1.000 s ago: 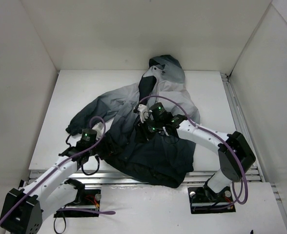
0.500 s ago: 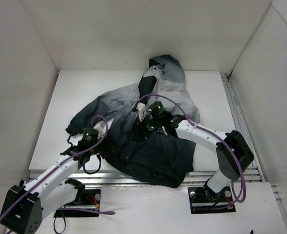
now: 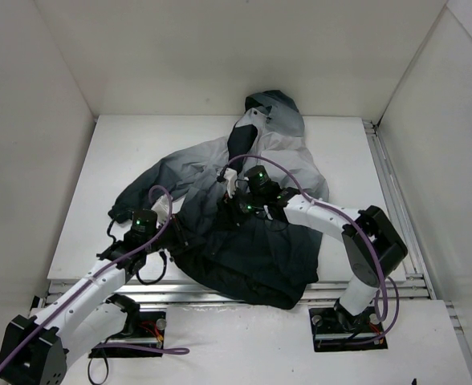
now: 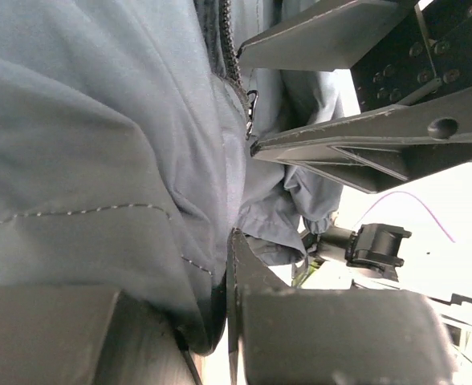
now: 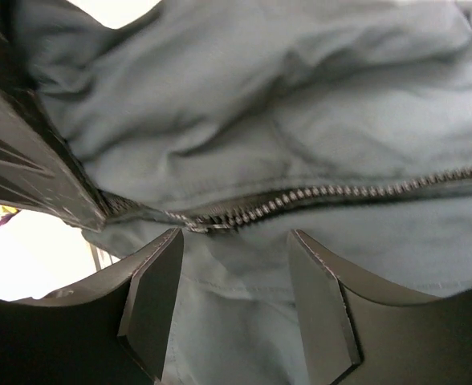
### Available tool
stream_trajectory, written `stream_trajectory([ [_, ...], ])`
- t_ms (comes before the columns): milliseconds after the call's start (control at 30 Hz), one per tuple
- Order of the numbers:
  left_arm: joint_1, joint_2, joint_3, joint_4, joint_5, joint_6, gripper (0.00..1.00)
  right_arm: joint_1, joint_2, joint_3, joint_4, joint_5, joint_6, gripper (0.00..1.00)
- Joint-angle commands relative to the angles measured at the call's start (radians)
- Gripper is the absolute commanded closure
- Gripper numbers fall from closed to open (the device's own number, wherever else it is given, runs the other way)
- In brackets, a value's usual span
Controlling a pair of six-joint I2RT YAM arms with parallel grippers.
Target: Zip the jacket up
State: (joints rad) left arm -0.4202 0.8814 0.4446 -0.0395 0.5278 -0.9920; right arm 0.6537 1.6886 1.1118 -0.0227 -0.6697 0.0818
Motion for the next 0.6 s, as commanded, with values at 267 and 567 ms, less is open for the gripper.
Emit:
stream_trajectory([
  [267, -0.006, -0.007, 0.008, 0.115, 0.031, -0.033, 1.0, -0.011, -0.003, 0.003, 0.138, -0.122, 0.03, 0.58],
  [567, -0.006, -0.013, 0.0, 0.125, 0.031, -0.037, 1.0, -0.015, -0.027, -0.04, 0.136, -0.104, 0.024, 0.69],
])
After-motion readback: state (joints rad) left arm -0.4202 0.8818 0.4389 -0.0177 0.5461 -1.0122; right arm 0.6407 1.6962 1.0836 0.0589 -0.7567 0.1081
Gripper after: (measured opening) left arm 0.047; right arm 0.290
